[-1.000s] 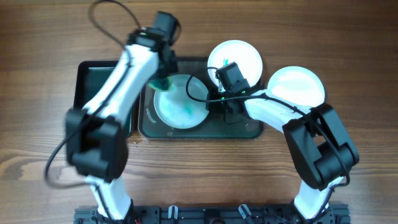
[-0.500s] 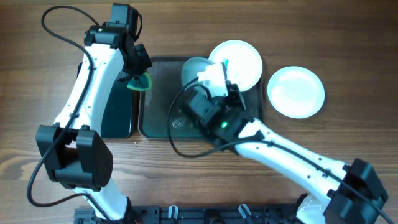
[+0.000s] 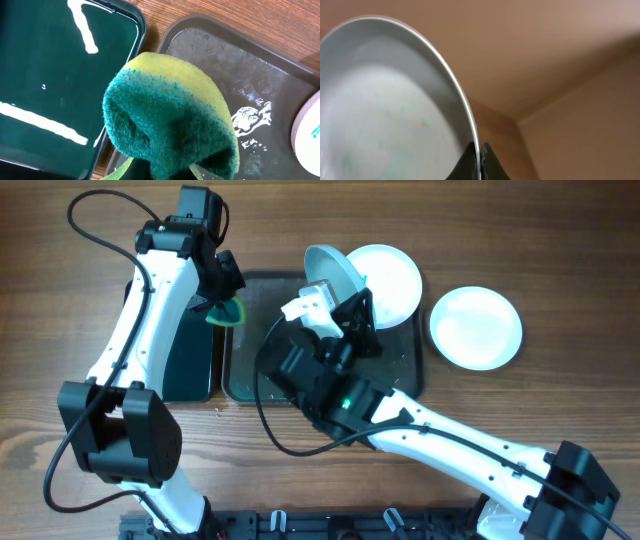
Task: Clean dirty plates on tray and stack at the side
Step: 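Lift the plate with the right gripper and stack it on the side plate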
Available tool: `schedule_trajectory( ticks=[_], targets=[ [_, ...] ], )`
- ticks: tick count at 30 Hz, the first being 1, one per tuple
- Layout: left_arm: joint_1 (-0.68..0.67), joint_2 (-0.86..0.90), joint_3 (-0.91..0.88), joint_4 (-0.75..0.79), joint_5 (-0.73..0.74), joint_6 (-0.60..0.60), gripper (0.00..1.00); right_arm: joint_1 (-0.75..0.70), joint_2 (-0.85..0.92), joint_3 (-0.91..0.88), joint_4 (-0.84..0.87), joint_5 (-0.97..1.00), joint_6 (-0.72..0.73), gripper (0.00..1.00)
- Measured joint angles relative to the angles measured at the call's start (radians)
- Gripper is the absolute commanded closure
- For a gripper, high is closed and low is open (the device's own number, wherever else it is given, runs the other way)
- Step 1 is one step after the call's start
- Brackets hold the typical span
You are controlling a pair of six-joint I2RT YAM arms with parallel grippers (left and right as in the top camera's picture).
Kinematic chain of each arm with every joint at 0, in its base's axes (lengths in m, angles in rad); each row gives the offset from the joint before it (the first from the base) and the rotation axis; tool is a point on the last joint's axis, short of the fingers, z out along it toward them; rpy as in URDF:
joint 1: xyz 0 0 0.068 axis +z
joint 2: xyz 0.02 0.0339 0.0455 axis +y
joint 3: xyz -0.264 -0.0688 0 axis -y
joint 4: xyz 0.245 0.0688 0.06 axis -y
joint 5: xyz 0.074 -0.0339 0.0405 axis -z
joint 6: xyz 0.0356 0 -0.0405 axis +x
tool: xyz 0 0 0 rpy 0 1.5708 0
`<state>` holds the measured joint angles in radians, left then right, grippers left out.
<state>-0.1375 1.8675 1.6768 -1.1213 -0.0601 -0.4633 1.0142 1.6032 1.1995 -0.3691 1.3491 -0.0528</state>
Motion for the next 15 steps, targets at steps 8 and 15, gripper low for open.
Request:
schedule_trajectory(
  ticks=[8,15],
  targets=[
    [0.000,0.000,0.000,-0.001,0.006,0.000,0.96,-0.406,-0.001,-0.021,-0.220,-1.069,0.412,0.96],
    [0.000,0.000,0.000,-0.002,0.006,0.000,0.96,-1.015,-0.002,-0.021,-0.370,-1.545,0.476,0.96]
  ],
)
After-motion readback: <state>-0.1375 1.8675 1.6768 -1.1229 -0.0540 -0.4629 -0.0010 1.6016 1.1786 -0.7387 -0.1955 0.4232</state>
